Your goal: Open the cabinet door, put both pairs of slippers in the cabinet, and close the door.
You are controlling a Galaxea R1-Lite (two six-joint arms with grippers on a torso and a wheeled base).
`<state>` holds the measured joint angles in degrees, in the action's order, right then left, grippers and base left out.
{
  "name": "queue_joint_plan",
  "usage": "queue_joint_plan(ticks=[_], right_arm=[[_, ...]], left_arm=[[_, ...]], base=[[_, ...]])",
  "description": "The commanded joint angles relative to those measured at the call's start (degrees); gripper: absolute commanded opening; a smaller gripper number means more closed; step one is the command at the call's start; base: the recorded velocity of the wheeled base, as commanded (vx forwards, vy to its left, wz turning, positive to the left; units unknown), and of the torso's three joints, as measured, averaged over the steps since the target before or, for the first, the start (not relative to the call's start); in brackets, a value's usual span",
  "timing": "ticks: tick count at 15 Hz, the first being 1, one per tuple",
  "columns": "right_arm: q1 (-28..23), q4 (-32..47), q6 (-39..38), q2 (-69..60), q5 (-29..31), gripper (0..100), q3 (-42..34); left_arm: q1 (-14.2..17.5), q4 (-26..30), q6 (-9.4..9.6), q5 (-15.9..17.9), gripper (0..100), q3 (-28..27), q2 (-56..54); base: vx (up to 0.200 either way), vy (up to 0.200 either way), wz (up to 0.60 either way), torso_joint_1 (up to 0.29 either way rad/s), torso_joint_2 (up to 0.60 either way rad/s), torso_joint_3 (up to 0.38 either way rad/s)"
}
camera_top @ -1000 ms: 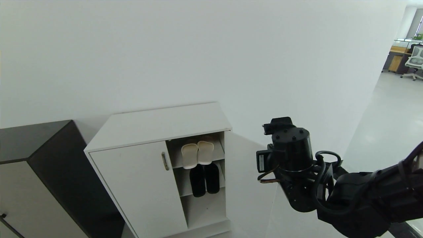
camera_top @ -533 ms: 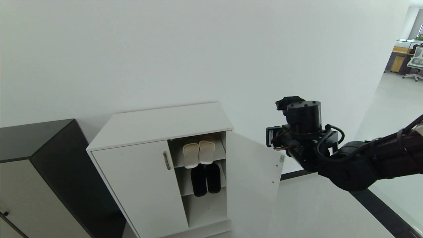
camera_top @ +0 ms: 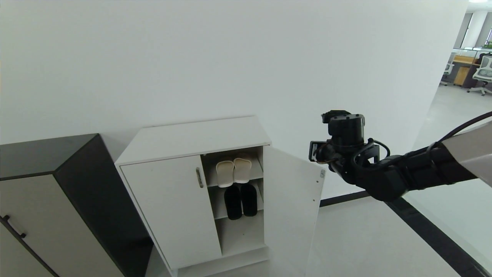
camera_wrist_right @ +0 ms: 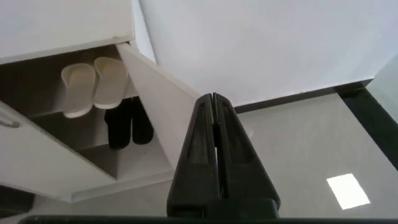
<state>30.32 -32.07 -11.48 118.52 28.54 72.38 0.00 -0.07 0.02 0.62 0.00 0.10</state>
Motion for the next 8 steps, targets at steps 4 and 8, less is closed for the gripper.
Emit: queue_joint_plan(ticks=[4, 8], right_arm=[[-5.5, 8.4, -2.8, 9.3, -2.7, 0, 12.6], [-7.4, 9.2, -3.1, 13.5, -2.8, 0, 15.2]], left_arm=[[0.0, 0.1, -0.02, 0.0, 0, 0.0, 0.0], [0.0, 0.0, -0.02, 0.0, 0, 0.0, 0.0]], base=[[0.0, 0.0, 0.0, 0.0, 0.0, 0.0], [0.0, 0.0, 0.0, 0.0, 0.0, 0.0]])
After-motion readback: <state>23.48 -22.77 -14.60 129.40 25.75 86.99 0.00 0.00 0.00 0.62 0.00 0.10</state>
